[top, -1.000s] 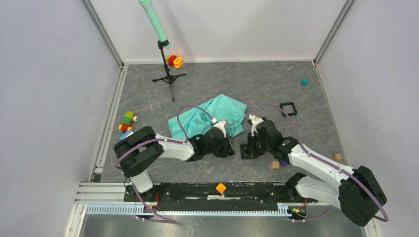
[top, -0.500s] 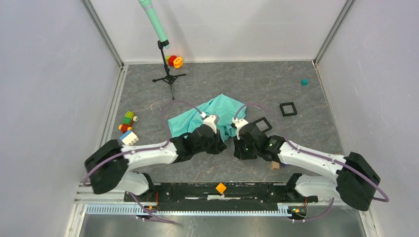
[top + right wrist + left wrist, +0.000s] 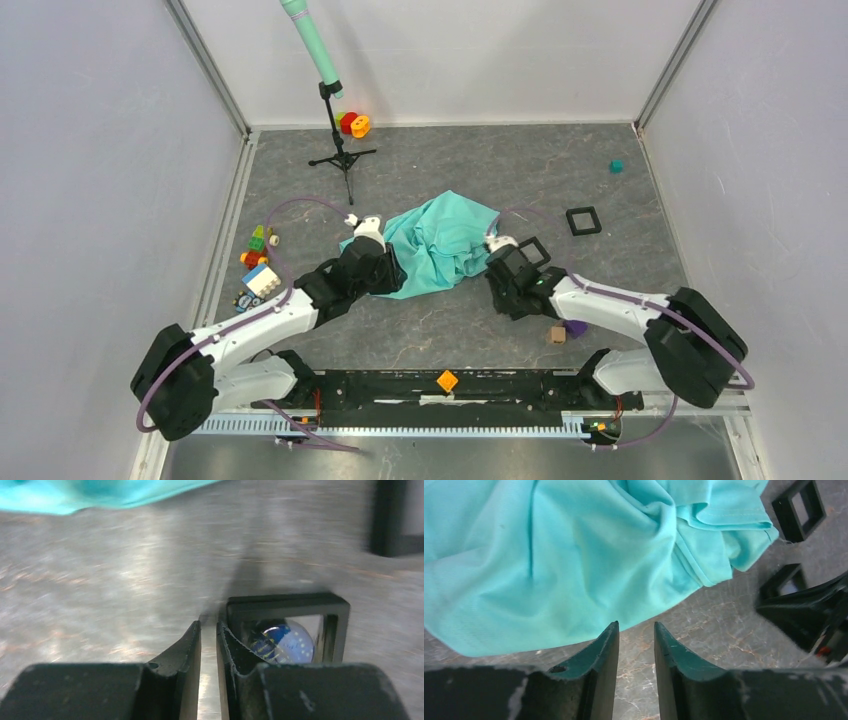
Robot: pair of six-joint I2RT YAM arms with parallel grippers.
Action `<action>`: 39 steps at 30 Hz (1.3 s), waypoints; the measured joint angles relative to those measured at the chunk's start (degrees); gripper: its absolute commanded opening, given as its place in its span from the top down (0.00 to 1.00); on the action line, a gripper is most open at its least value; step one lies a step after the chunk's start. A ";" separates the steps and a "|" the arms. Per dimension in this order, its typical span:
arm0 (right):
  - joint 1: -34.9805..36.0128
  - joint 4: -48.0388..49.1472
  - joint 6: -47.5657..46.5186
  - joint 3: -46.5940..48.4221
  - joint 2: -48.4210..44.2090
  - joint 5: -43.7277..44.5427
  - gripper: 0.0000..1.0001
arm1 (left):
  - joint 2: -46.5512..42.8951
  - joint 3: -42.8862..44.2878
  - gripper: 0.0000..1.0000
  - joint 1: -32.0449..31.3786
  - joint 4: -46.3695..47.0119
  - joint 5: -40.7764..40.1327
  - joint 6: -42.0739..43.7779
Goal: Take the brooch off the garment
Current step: Move the brooch box to the center of the board, then flatten out the clothes at the center of the board.
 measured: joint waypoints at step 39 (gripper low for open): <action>-5.62 2.62 -8.76 41.38 29.51 -7.34 0.71 | 18.84 12.50 0.36 21.31 -4.57 -1.40 10.01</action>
